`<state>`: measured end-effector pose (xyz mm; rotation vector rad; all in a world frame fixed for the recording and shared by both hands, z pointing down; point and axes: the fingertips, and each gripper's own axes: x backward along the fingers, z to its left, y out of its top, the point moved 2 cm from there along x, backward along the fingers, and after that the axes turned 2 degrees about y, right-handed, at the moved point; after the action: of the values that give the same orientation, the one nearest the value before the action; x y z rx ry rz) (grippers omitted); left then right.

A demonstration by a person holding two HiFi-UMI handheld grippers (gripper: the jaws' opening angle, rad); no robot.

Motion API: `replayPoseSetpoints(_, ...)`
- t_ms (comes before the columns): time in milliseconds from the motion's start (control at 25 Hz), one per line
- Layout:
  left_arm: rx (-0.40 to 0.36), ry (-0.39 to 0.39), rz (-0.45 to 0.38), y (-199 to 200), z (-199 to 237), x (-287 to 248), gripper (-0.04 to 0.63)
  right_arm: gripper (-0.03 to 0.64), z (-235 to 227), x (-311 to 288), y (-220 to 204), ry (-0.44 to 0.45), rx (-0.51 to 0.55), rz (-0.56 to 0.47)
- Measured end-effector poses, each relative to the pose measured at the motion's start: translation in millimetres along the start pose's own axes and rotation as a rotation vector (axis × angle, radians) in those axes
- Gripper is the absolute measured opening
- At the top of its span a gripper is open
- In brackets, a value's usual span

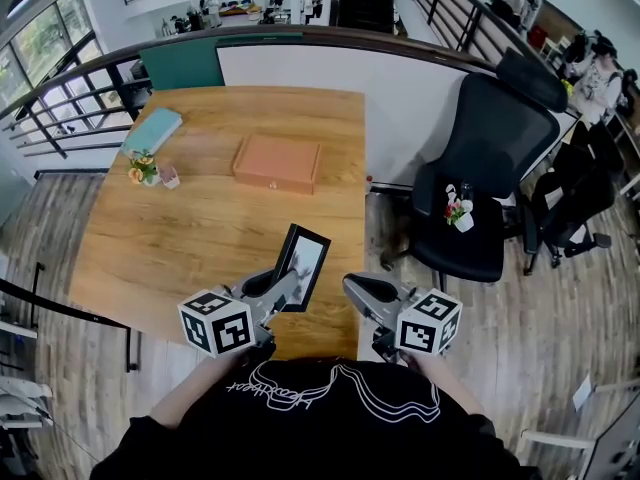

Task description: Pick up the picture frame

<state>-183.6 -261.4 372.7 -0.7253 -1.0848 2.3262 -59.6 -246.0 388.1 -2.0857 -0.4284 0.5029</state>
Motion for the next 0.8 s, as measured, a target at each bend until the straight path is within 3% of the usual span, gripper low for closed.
replayPoseSetpoints(800,0.045,0.007,0.033,-9,3,-5,0.06,0.025,-4,-4,-11,0.012,-0.032,0.021)
